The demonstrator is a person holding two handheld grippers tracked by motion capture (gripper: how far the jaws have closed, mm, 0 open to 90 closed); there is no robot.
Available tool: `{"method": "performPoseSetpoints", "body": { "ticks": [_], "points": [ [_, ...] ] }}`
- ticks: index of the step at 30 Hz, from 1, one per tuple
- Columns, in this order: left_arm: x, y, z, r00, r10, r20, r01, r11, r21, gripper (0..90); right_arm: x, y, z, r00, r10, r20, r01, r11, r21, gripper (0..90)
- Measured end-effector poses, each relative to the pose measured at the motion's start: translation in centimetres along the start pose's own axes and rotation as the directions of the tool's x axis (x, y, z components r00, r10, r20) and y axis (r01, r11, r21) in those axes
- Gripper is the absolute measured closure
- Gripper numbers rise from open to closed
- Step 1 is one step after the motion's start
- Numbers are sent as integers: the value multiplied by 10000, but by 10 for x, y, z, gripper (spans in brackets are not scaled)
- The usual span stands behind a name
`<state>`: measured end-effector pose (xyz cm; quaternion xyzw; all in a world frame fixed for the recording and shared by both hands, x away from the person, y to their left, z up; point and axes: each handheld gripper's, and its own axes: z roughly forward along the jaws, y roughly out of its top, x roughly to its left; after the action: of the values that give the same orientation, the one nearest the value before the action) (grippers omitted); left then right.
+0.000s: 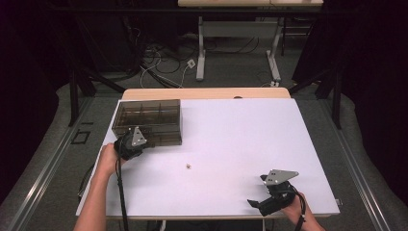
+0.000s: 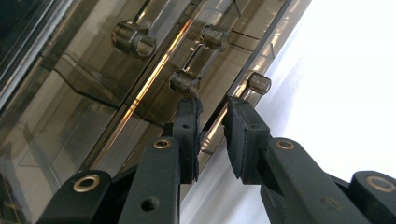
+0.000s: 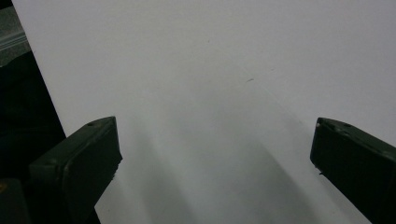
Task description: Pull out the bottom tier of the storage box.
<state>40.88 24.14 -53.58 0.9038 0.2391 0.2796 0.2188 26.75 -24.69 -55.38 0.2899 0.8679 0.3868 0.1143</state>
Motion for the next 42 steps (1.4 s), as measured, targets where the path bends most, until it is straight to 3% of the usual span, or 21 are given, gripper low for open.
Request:
{"method": "performPoseSetpoints", "body": {
  "ticks": [10,16,22,30,42],
  "points": [
    [-2,3,-6,9980,558,294,-571,9974,443,750,0,0,0,10000,-18,-25,18,10000,49,10],
    [-3,3,-7,9963,640,576,-675,9959,607,748,0,0,0,10000,-4,-55,4,10000,72,10],
    [-4,3,-7,9957,747,542,-781,9949,645,745,0,0,0,9999,-40,-92,41,10000,68,10],
    [-7,5,-9,9915,1152,603,-1210,9874,1023,753,1,0,1,9999,-11,-109,13,9999,118,10],
    [-8,5,-12,9895,1156,865,-1246,9863,1077,756,1,-1,0,9999,-52,-126,54,9999,125,10]
  ]
}}
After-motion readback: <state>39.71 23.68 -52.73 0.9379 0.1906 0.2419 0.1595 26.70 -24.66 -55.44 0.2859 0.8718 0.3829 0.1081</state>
